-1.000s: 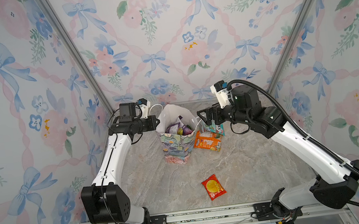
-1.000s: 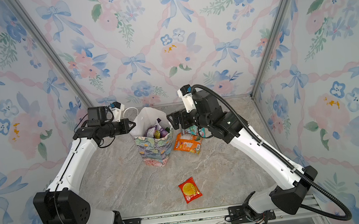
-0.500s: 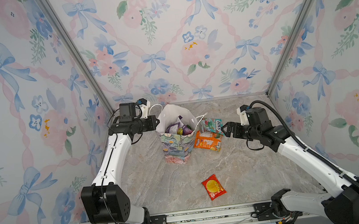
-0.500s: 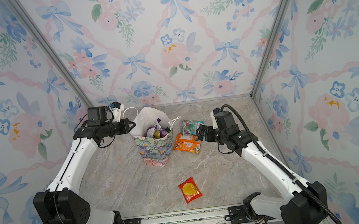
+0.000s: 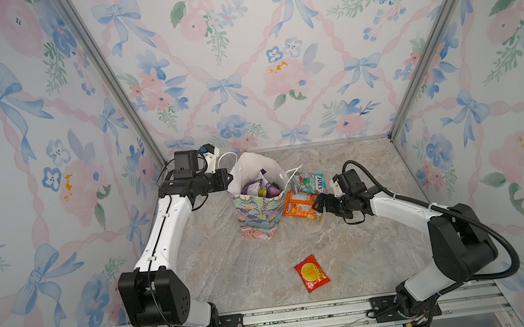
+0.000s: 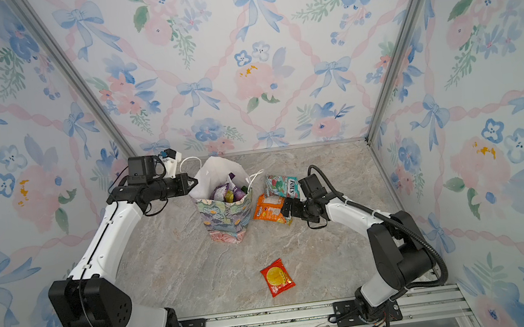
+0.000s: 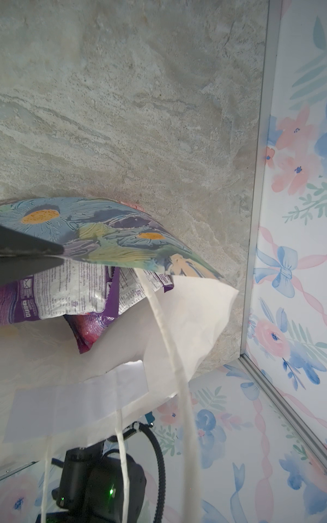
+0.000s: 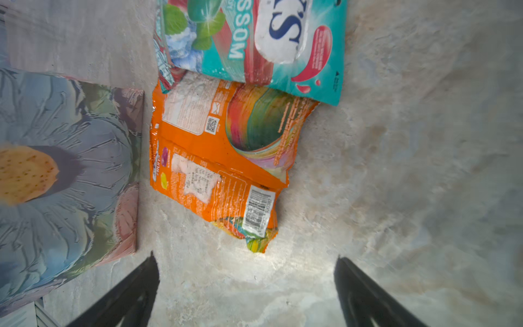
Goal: Place the snacks into the paper bag
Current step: 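Lower the right gripper onto the orange FOX'S packet and close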
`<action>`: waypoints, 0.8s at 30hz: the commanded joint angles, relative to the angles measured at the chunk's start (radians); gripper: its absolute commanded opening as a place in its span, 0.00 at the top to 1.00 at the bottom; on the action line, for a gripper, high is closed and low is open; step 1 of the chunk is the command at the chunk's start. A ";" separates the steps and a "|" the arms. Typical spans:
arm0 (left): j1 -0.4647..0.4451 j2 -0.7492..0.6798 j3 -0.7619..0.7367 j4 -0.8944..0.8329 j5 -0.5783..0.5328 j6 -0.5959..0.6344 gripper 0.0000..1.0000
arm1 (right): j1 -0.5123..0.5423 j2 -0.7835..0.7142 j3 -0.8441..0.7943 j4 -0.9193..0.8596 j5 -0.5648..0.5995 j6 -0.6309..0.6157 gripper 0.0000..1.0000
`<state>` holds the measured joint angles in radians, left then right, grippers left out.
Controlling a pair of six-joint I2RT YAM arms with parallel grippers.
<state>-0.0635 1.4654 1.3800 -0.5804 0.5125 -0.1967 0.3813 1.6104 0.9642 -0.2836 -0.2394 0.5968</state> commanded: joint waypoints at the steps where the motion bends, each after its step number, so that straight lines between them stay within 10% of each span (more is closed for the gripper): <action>1: -0.004 0.006 -0.025 -0.021 -0.022 0.017 1.00 | 0.010 0.075 0.071 0.026 -0.019 -0.027 0.02; 24: -0.005 0.010 -0.029 -0.021 -0.018 0.018 1.00 | 0.238 0.061 0.090 0.019 0.005 0.073 0.04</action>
<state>-0.0635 1.4654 1.3766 -0.5747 0.5121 -0.1951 0.6041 1.7470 1.0698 -0.2432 -0.2497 0.6434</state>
